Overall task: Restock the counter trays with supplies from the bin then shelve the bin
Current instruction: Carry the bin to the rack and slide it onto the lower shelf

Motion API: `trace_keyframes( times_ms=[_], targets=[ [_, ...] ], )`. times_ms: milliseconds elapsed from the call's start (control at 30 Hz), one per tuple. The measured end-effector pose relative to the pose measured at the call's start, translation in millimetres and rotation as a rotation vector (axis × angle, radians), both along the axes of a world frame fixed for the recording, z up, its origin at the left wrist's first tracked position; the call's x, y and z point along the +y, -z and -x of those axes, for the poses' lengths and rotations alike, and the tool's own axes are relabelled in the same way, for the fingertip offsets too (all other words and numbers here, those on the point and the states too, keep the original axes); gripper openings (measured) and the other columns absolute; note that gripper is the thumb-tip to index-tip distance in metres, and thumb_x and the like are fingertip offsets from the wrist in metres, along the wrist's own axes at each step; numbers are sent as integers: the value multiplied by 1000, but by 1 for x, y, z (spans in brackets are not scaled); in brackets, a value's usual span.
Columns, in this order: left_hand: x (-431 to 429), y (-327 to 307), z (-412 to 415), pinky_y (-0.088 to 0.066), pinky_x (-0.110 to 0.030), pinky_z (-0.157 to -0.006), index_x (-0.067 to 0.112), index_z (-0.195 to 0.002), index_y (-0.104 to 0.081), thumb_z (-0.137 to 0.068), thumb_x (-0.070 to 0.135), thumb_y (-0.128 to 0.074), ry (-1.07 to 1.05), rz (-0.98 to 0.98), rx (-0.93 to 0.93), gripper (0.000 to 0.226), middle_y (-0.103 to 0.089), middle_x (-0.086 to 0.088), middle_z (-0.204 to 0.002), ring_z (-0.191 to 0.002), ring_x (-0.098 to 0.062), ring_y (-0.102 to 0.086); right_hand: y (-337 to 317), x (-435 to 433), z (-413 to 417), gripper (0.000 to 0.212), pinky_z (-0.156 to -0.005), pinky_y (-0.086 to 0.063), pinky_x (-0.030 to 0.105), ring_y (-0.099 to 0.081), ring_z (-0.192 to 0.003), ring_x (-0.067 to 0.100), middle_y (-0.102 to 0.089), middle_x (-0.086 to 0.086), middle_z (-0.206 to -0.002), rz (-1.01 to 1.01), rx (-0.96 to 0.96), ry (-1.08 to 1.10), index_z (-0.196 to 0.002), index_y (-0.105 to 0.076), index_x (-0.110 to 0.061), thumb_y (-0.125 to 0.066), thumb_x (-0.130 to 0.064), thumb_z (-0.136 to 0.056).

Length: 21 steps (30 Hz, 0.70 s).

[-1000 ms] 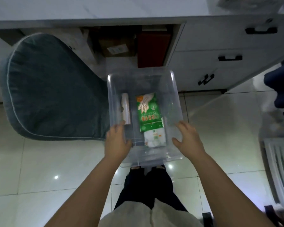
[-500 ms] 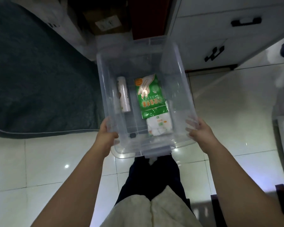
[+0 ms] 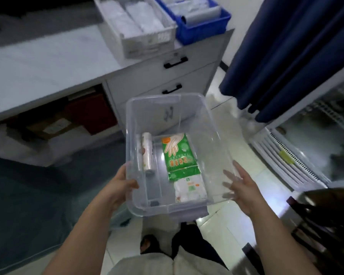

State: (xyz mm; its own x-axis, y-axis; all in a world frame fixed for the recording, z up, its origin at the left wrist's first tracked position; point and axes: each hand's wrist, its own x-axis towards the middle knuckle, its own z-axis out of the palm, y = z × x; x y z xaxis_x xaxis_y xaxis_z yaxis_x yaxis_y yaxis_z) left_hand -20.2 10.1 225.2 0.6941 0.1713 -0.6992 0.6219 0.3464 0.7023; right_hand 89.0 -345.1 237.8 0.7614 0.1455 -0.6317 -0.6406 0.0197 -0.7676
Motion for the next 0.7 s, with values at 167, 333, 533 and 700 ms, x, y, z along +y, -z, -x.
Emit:
trace_keyframes(
  times_ms=[167, 333, 533, 700],
  targets=[
    [-62, -45, -115, -56, -47, -79, 36, -120, -61, -65, -7, -56, 204, 46, -231, 69, -64, -12, -120, -104, -32, -65, -44, -80, -34, 76, -53, -53, 32, -58, -98, 28, -57, 1, -128, -64, -115, 198, -129, -48, -46, -49, 15, -85],
    [-132, -95, -232, -57, -45, -74, 41, -120, -58, -58, -3, -61, 115, 58, -411, 76, -68, -3, -114, -98, -29, -68, -95, -146, -112, 71, -50, -52, 31, -65, -88, 20, -66, -7, -120, -148, -319, 285, -115, -58, -53, -51, 11, -87],
    [-211, -153, -349, -55, -34, -57, 36, -132, -48, -65, -14, -52, 53, -7, -528, 84, -57, -5, -123, -98, -31, -63, -157, -213, -231, 53, -63, -59, 42, -65, -95, 27, -66, 2, -121, -227, -498, 273, -133, -50, -32, -53, 1, -92],
    [-240, -181, -445, -56, -39, -59, 45, -118, -55, -53, -9, -60, 12, 5, -516, 86, -58, -3, -120, -100, -34, -64, -189, -244, -337, 49, -61, -57, 42, -63, -100, 39, -61, 8, -129, -242, -506, 261, -138, -45, -28, -54, -8, -94]
  ],
)
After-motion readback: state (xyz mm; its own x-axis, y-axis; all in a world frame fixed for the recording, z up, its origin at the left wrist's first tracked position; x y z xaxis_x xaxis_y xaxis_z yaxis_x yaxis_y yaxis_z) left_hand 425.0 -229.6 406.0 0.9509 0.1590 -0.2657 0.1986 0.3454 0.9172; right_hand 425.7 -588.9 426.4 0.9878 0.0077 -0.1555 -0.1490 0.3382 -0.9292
